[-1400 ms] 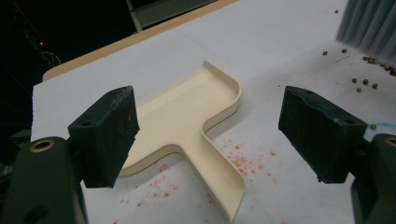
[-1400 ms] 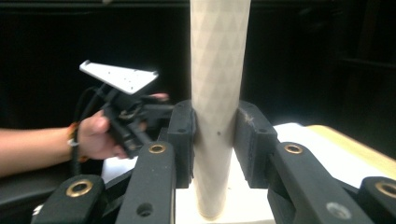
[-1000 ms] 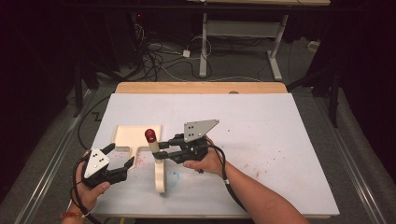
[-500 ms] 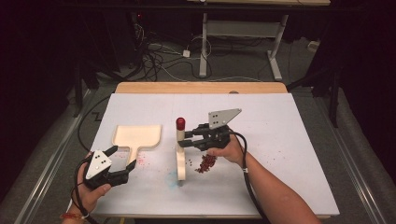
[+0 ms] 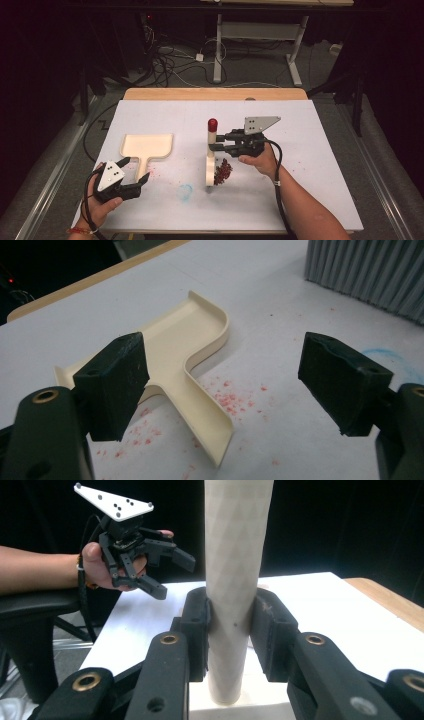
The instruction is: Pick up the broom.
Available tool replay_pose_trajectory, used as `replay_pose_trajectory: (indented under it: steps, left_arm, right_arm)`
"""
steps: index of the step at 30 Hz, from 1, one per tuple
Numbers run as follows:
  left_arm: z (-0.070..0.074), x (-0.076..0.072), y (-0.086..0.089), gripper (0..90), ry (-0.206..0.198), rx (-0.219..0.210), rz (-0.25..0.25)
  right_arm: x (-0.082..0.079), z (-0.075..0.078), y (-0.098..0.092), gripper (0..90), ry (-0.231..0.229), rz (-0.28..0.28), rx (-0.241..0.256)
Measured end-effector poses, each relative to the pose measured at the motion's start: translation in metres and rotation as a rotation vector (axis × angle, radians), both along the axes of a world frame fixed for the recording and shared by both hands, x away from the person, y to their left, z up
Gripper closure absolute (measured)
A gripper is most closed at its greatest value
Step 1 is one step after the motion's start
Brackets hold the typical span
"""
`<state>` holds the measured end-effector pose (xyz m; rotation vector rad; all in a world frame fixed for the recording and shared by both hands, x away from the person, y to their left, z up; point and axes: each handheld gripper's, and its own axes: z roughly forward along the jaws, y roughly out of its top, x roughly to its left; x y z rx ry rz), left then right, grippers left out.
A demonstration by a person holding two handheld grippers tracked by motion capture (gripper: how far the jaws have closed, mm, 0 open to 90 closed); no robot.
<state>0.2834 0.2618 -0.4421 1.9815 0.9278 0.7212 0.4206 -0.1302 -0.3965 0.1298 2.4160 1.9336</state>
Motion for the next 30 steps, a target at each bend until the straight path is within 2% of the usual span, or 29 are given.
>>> replay_pose_trajectory:
  steps: [3,5,11,12,15,17,19,23,25,27,30]
  left_arm:
    - [0.0,0.0,0.001,19.3,0.001,0.0,-0.002]
    - [0.0,0.0,0.001,19.3,0.001,0.001,-0.002]
    - [-0.001,0.001,0.002,19.3,0.001,-0.001,-0.001]
    - [-0.001,0.001,0.002,19.3,0.003,0.0,-0.003]
    - [-0.002,0.001,-0.001,19.4,0.007,0.006,-0.012]
    - [-0.002,0.001,-0.002,19.4,0.01,0.013,-0.019]
    - [-0.002,0.002,-0.003,19.4,0.013,0.018,-0.026]
    - [-0.002,0.002,-0.004,19.7,0.014,0.016,-0.031]
    - [-0.003,0.002,-0.004,19.9,0.015,0.02,-0.035]
    - [-0.003,0.003,-0.004,19.9,0.015,0.02,-0.038]
    - [-0.002,0.002,-0.004,20.0,0.012,0.021,-0.041]
  right_arm:
    - [-0.002,0.003,0.003,70.4,-0.022,-0.054,0.01]
    - [-0.003,0.006,0.005,70.4,-0.032,-0.116,0.014]
    - [-0.002,0.003,0.013,70.3,-0.055,-0.394,-0.018]
    - [-0.002,0.0,0.014,70.4,-0.046,-0.449,-0.005]
    - [-0.003,-0.005,0.014,70.4,-0.027,-0.542,0.037]
    - [-0.006,-0.008,0.015,70.4,-0.017,-0.627,0.077]
    - [-0.009,-0.009,0.018,70.4,-0.035,-0.69,0.091]
    - [-0.014,-0.012,0.027,70.4,-0.082,-0.78,0.067]
    - [-0.015,-0.015,0.032,70.4,-0.111,-0.8,0.051]
    - [-0.017,-0.017,0.034,70.4,-0.089,-0.788,0.062]
    - [-0.021,-0.015,0.035,70.4,-0.106,-0.782,0.045]
